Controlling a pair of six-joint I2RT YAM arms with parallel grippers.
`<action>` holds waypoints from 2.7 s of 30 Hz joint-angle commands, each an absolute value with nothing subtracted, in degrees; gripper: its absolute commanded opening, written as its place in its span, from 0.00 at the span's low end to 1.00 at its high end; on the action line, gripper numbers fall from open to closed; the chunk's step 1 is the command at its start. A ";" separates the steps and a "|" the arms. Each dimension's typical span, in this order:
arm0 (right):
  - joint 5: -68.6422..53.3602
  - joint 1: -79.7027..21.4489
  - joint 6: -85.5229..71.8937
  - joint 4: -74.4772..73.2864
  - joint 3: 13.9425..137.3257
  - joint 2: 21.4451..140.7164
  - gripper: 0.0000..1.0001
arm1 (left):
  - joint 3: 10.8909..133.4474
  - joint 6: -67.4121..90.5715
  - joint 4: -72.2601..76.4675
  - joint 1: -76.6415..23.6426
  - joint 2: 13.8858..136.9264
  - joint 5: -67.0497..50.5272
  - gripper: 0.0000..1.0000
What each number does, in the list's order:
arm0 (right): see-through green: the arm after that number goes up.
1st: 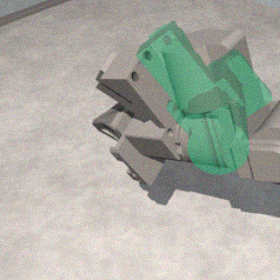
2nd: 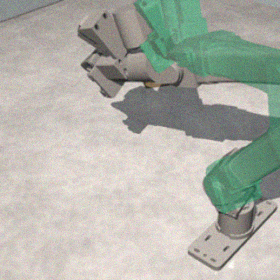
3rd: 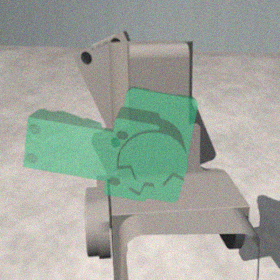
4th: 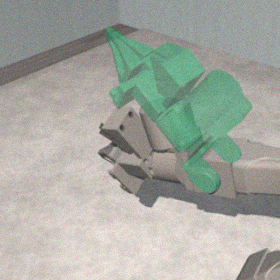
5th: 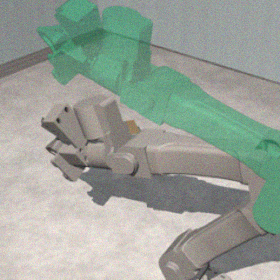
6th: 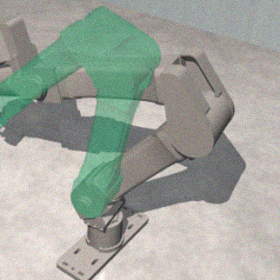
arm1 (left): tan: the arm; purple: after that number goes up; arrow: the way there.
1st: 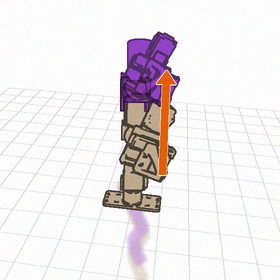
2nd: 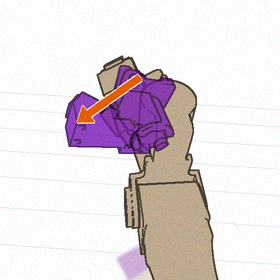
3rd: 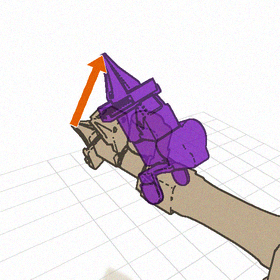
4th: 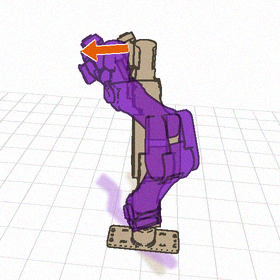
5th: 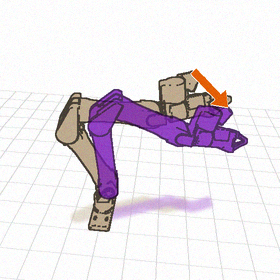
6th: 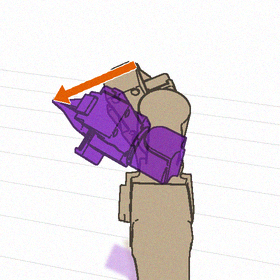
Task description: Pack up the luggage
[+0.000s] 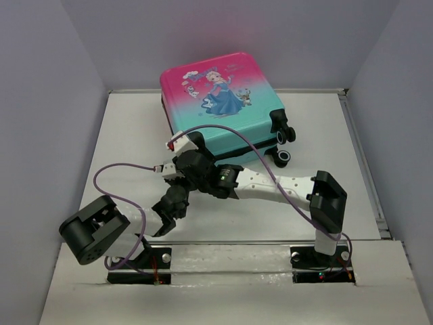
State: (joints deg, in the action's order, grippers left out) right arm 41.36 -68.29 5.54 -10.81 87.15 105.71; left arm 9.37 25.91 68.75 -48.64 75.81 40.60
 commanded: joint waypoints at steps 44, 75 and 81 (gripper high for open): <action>37.09 -60.03 -3.07 -2.63 68.73 89.73 0.07 | 0.45 37.18 32.25 -32.86 21.27 25.49 0.06; 23.04 -55.63 -21.79 5.70 29.72 55.21 0.66 | 13.88 30.06 40.16 -43.15 37.26 -1.56 0.42; 16.96 -55.63 -22.41 7.30 21.37 41.32 0.87 | 17.40 28.21 42.79 -44.82 45.25 -8.08 0.42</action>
State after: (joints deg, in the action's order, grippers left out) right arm 18.96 -56.07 -20.97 6.26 24.84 47.57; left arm 12.93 30.70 35.92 -43.59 41.28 -1.37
